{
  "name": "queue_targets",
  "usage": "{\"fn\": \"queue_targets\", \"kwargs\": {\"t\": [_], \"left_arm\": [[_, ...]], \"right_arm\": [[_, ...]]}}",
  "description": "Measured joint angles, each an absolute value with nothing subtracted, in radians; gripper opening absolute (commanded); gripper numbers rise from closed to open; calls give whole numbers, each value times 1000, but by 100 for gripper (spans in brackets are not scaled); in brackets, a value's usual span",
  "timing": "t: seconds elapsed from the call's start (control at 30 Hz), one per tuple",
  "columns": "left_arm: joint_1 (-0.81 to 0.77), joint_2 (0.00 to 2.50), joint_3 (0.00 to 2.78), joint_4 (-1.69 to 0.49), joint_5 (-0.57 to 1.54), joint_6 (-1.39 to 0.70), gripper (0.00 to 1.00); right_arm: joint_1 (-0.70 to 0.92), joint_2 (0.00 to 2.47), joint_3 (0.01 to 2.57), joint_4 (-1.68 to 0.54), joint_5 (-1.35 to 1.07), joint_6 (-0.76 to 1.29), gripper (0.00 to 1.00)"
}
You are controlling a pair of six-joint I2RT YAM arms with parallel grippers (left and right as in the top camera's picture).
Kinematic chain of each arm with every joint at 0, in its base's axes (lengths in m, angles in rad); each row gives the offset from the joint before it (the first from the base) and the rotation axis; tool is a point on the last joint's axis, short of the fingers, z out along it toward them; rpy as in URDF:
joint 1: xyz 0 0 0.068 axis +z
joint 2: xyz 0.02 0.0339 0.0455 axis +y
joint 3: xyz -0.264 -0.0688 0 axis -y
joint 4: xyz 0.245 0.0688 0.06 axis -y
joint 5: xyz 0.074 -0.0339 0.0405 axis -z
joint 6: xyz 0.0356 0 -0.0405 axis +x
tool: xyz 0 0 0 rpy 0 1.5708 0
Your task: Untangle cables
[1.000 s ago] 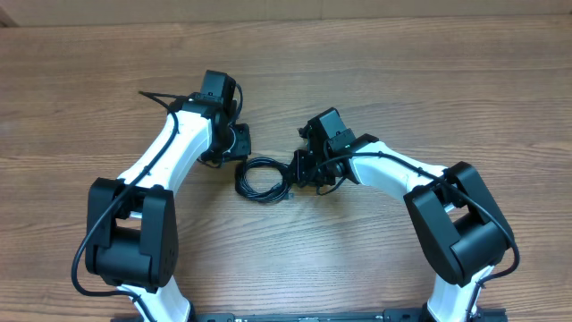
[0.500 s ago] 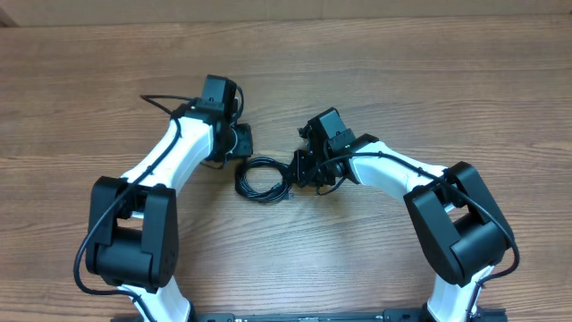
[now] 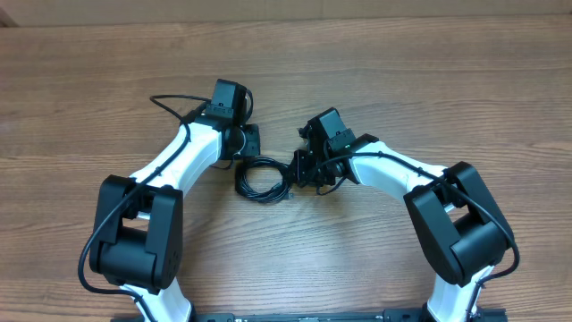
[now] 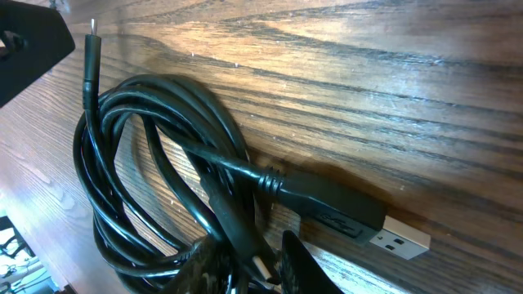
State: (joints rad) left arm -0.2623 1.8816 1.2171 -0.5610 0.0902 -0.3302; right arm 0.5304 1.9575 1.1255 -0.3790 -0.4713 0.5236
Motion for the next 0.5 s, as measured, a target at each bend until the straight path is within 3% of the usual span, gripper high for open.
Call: {"fn": "queue_targets", "kwargs": {"t": [0.5], "left_arm": [[-267, 1882, 1217, -560, 50, -330, 24]], "right_arm": [[530, 1958, 1126, -379, -471, 524, 19]]}}
